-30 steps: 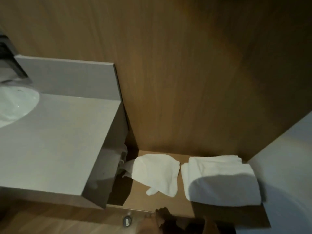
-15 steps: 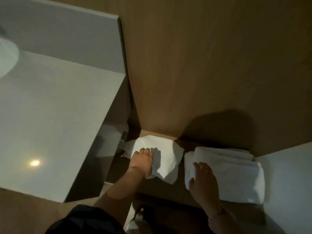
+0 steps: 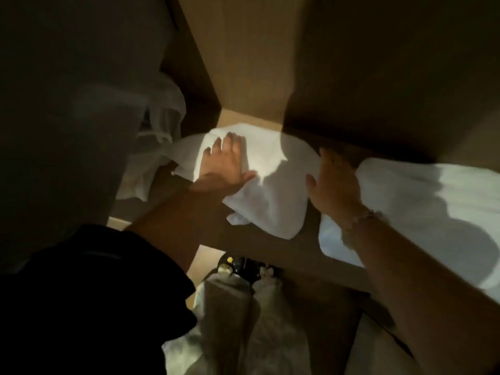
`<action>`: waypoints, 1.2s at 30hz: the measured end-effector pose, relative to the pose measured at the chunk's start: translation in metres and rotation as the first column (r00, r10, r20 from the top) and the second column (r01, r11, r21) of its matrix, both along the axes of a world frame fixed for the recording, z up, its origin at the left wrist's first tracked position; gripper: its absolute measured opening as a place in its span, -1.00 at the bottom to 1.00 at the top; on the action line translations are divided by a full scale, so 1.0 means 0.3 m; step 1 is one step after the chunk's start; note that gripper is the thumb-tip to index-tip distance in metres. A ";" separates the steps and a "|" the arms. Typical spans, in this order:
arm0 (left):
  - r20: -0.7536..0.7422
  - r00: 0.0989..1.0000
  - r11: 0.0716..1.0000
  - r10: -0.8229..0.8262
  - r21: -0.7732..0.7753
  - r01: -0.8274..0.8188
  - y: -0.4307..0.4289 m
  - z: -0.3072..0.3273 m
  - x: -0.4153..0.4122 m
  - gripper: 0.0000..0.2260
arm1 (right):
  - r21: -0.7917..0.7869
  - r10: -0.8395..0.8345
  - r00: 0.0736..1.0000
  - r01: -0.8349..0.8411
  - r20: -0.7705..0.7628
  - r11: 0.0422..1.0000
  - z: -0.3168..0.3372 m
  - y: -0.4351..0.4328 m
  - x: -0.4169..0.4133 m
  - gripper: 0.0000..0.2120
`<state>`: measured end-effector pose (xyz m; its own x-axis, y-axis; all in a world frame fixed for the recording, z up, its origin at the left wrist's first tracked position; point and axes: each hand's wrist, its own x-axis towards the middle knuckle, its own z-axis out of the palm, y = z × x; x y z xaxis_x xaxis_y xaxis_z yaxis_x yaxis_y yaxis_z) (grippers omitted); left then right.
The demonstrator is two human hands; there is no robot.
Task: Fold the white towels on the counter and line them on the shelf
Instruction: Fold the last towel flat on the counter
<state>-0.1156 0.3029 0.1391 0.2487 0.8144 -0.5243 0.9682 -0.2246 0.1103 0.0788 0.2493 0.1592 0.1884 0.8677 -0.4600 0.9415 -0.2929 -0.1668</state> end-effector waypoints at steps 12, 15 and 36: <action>0.137 0.990 0.997 -0.037 -0.061 0.046 -0.013 -0.119 0.046 -0.47 | 0.111 -0.079 0.994 0.087 -0.071 0.990 -0.158 0.031 -0.042 -0.65; 0.165 0.982 0.992 -0.096 -0.065 0.108 -0.041 -0.078 0.065 -0.52 | 0.192 -0.056 0.992 0.078 -0.116 0.978 -0.125 -0.021 -0.001 -0.72; -0.109 0.874 0.729 -0.473 0.509 0.458 -0.091 1.285 -0.087 -0.48 | 0.714 0.371 0.916 -0.156 -0.153 0.682 0.695 0.371 -0.185 -0.62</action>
<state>-0.1417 0.2756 0.5247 0.6749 0.7354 -0.0598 0.7258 -0.6763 -0.1259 0.0233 0.3606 0.3678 -0.1331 0.9517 0.2766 0.8466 0.2543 -0.4675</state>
